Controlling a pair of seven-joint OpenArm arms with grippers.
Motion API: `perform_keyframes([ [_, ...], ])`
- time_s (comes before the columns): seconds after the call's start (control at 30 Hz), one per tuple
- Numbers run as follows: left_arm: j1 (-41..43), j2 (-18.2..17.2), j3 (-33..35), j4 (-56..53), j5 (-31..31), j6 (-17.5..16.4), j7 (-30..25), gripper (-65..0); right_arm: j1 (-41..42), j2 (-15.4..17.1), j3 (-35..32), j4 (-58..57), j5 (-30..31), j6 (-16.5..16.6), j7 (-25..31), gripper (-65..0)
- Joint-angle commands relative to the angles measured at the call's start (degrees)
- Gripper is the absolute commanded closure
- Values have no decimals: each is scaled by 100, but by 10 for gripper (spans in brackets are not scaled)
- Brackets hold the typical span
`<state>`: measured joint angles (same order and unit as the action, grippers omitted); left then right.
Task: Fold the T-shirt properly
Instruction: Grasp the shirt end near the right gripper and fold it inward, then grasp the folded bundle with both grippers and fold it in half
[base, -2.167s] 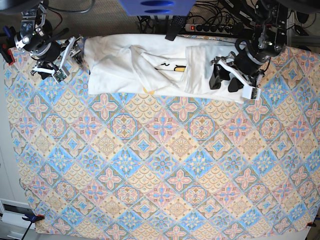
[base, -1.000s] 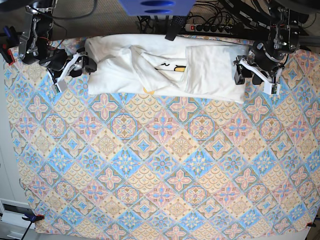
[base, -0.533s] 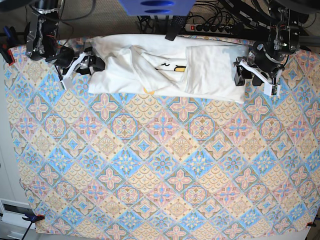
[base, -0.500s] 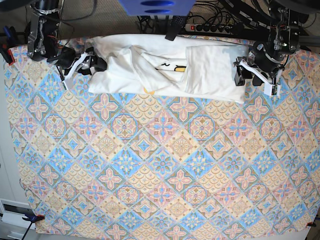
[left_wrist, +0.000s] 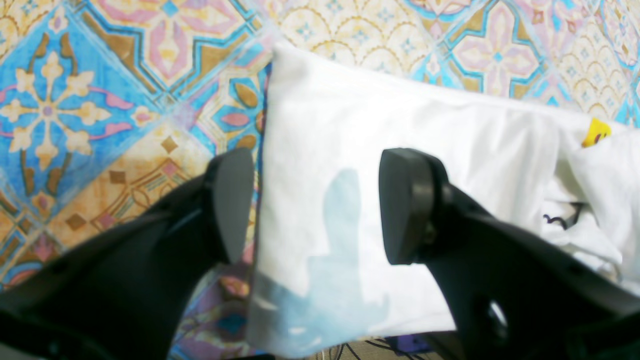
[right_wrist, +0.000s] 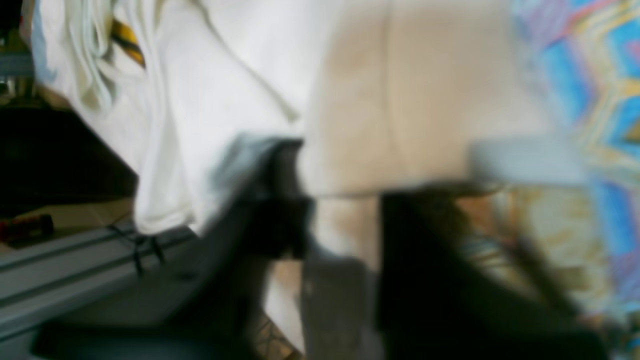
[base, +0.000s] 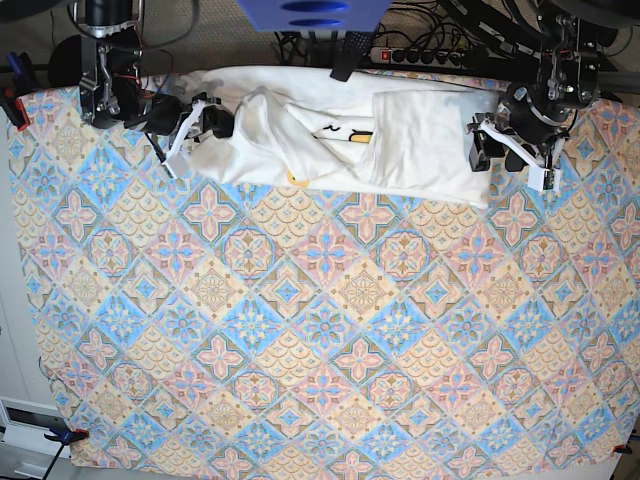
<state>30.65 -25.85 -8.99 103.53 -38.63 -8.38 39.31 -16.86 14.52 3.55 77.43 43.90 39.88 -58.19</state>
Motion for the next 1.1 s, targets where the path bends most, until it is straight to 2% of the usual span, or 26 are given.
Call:
perform_keyframes([
  [0.0,-2,-66,-46,78,-36,-19,-120,-393,12,90,177,42,-52,12,-84,0],
  [0.1,-2,-66,-46,78,-36,-19,-129,-393,12,90,528,42,-52,12,-84,-13],
  [0.2,-2,-57,-46,78,-44,-19,-138,-393,12,108,906,42,-52,12,-84,0],
  [0.3,-2,-57,-46,78,-71,-19,-138,-393,231,222,1161,42,-69,12,-84,-1],
  [0.5,-2,-57,-46,87,-71,-19,-138,-393,803,477,1390,33,-772,12,-84,-1],
  [0.67,-2,-57,-46,87,-71,-19,-120,-393,1269,486,1645,33,-1423,12,-84,-1],
  [0.83,-2,-40,60,43,-44,-19,-111,-391,1348,504,1601,349,-1572,12,-269,-1],
  [0.93,-10,-40,297,-238,-44,-19,-138,-330,1313,460,1574,974,-1564,12,-541,-1],
  [1.07,-204,-40,684,-572,-44,-19,-138,-153,838,460,1153,1791,-1564,12,-629,-1],
])
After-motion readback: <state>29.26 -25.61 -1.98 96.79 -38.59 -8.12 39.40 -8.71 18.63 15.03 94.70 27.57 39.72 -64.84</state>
